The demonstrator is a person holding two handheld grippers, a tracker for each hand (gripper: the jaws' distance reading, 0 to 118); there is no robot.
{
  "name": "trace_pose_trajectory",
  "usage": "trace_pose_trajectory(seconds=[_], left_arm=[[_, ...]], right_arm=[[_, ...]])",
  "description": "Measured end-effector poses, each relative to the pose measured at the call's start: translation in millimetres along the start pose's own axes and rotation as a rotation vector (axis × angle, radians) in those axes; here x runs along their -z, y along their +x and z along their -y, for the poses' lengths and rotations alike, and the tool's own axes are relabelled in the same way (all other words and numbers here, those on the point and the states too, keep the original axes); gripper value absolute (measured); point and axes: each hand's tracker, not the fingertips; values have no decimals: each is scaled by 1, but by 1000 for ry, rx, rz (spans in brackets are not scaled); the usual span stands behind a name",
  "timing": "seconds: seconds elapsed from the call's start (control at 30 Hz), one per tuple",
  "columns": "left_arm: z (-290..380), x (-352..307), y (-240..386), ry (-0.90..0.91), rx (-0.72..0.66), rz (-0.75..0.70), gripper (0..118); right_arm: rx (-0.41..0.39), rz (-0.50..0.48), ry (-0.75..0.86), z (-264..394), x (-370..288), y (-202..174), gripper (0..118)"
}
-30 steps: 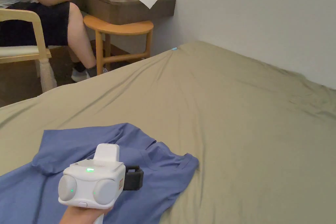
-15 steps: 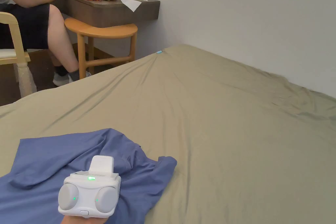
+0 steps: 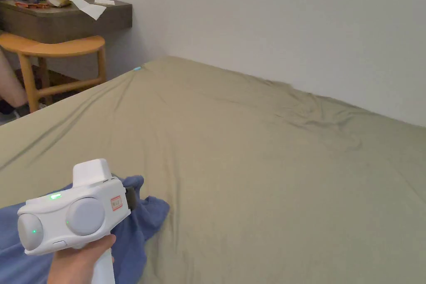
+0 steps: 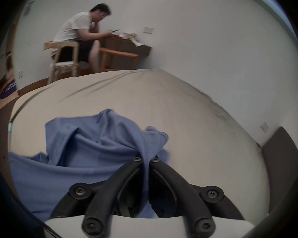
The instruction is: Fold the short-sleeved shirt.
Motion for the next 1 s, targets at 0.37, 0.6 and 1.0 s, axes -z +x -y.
trace_pose_trajectory(seconds=[0.37,0.6,1.0], left_arm=[[72,-52,234,-108,151,684,3],[164,-134,335,-296,353,1079,3],[368,-102,367,-582,845,832,8]], right_arm=[[90,396,70,8,-109,97,0],[163,557,112,20,-167,136,0],[198,597,33,46,-179,152,0]])
